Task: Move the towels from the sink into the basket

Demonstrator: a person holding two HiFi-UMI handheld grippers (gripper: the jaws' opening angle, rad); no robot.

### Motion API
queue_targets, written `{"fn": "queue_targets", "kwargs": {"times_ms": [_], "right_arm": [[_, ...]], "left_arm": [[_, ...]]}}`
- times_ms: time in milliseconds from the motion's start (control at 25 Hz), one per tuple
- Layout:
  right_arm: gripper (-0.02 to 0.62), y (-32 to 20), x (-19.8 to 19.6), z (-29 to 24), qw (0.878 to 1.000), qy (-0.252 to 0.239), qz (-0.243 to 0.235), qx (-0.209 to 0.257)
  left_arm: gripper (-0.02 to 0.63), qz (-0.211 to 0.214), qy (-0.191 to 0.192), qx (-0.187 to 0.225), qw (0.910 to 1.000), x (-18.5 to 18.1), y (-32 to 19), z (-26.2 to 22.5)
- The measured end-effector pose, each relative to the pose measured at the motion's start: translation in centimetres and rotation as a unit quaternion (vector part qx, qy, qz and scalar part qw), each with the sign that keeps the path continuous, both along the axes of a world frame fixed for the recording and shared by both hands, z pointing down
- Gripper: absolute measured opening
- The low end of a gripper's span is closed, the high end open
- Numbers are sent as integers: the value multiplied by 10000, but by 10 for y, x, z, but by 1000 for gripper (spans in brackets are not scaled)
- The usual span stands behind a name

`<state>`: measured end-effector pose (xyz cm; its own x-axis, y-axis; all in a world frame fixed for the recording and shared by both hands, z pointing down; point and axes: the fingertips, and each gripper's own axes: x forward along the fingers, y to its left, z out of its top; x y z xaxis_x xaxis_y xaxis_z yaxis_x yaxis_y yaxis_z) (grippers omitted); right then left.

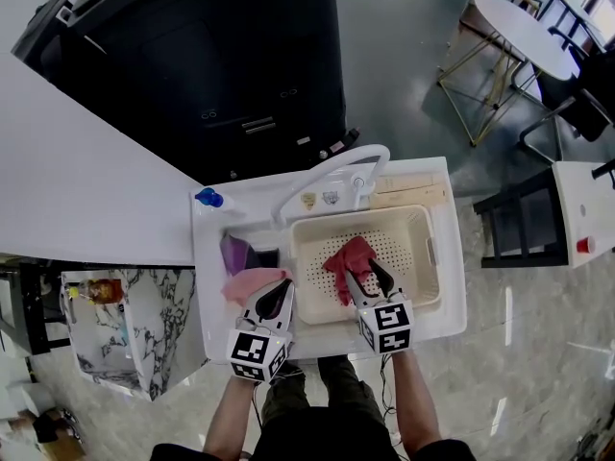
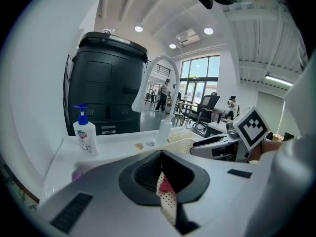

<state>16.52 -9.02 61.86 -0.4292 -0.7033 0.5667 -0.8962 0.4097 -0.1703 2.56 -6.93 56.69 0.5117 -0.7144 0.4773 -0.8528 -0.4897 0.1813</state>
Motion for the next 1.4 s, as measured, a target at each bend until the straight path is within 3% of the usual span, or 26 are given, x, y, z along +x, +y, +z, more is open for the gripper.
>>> {"fn": "queue_targets", "kwargs": {"times_ms": [120,440,840,1120,1400], "right_arm": [[210,1,1,-22,9998,-47,-3,216],[84,8,-5,-88,9958,-158,30,896],[38,34,-39,-142,9882,-382,-319,1446],[35,31,-74,-145,9856,-471,-763,1434],[35,26,-125,-117,9856,-415,-1230,1083]], "left_arm": [[8,-35,25,144,9999,-2,0,-17],[8,-162,-5,584,9982,-13,6,-63],[8,-442,-17,1041,9936,-34,27,-112],[8,-829,-45,1122,9902,-66,35,-119],[8,-1277,-64,841,9882,-117,39,-95]]}}
